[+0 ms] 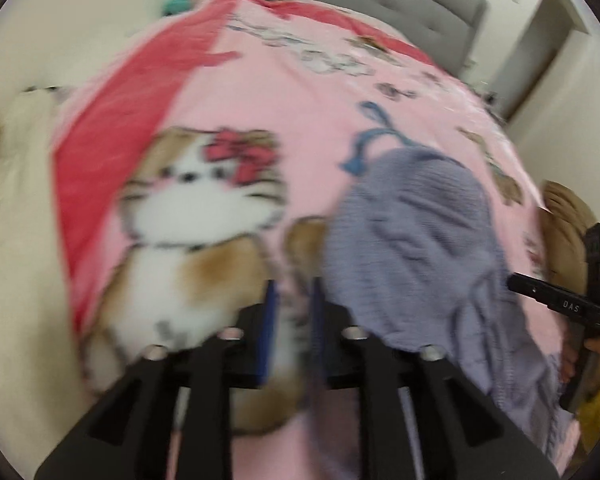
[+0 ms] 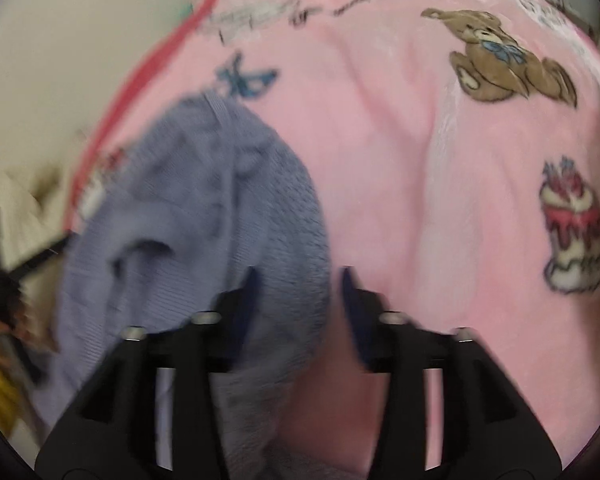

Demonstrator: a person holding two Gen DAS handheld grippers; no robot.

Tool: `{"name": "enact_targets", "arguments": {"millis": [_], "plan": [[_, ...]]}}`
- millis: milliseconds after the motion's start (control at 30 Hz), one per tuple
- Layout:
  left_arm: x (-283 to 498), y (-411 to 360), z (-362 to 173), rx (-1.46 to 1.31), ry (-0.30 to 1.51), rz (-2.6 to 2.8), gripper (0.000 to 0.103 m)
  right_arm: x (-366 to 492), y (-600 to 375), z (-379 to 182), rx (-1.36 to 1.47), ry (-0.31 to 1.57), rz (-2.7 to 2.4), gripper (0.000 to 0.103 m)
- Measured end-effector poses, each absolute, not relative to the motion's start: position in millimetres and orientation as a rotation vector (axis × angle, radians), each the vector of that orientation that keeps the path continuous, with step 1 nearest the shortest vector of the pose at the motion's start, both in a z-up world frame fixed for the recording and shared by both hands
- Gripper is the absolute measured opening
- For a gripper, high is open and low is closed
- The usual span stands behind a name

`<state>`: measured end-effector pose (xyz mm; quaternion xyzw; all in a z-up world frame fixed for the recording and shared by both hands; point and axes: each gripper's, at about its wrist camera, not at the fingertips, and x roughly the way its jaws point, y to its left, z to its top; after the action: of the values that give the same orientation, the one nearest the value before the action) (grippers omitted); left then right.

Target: Fold large clothes

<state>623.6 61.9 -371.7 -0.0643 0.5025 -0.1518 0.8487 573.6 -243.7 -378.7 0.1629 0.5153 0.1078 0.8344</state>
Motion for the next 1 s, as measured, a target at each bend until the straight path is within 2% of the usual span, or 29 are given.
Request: {"name": "enact_targets", "arguments": {"millis": [67,133,233,300,433,567,667,700,733,767,800,833,867,1000], "plan": [[630.7,52.3,-376.6,-0.151,1.092,-0.351,0.046,569.9,-243.6,-380.8,0.359,1.105,0.247,0.047],[634.7,42.8,-383.5,-0.174,1.131,-0.345,0.059,569.6,-241.7,-388.3,0.327,1.157,0.221,0.048],[628.4,38.3,-384.8,-0.249,1.133,-0.363,0.06,565.0,-244.8,-395.7,0.373,1.168,0.232,0.046],[626.4,30.6,-384.8,-0.213,1.117,-0.352,0.06,560.4,-244.1,-399.0,0.405,1.161,0.241,0.039],[612.9,26.2,-370.7,-0.229,1.039,-0.409,0.06,553.2,-240.2,-401.4,0.416,1.14,0.246,0.039],[598.8,33.5,-356.6,-0.297,0.949,-0.437,0.072,549.2,-244.1,-398.9,0.489,1.111,0.263,0.039],[606.0,24.6,-367.6,-0.197,1.015,-0.355,0.072,549.9,-241.8,-400.7,0.476,1.119,0.27,0.039],[611.5,20.9,-377.0,-0.173,1.062,-0.351,0.072,550.5,-240.1,-400.3,0.468,1.118,0.269,0.035],[615.6,19.0,-382.2,-0.159,1.1,-0.343,0.068,551.0,-238.3,-399.8,0.46,1.117,0.264,0.03],[619.3,17.9,-390.2,-0.142,1.142,-0.331,0.045,552.7,-236.6,-400.3,0.461,1.121,0.261,0.02],[622.3,17.1,-395.8,-0.13,1.167,-0.31,0.033,555.5,-234.7,-401.5,0.466,1.127,0.254,0.011],[623.3,18.8,-397.6,-0.13,1.17,-0.287,0.014,555.8,-234.1,-402.1,0.465,1.131,0.246,0.01],[622.2,22.3,-396.6,-0.152,1.156,-0.279,0.008,555.3,-233.6,-400.9,0.46,1.132,0.24,0.008],[600.4,41.0,-371.4,-0.179,0.961,-0.252,0.006,553.2,-230.8,-370.0,0.359,1.036,0.231,0.006]]}}
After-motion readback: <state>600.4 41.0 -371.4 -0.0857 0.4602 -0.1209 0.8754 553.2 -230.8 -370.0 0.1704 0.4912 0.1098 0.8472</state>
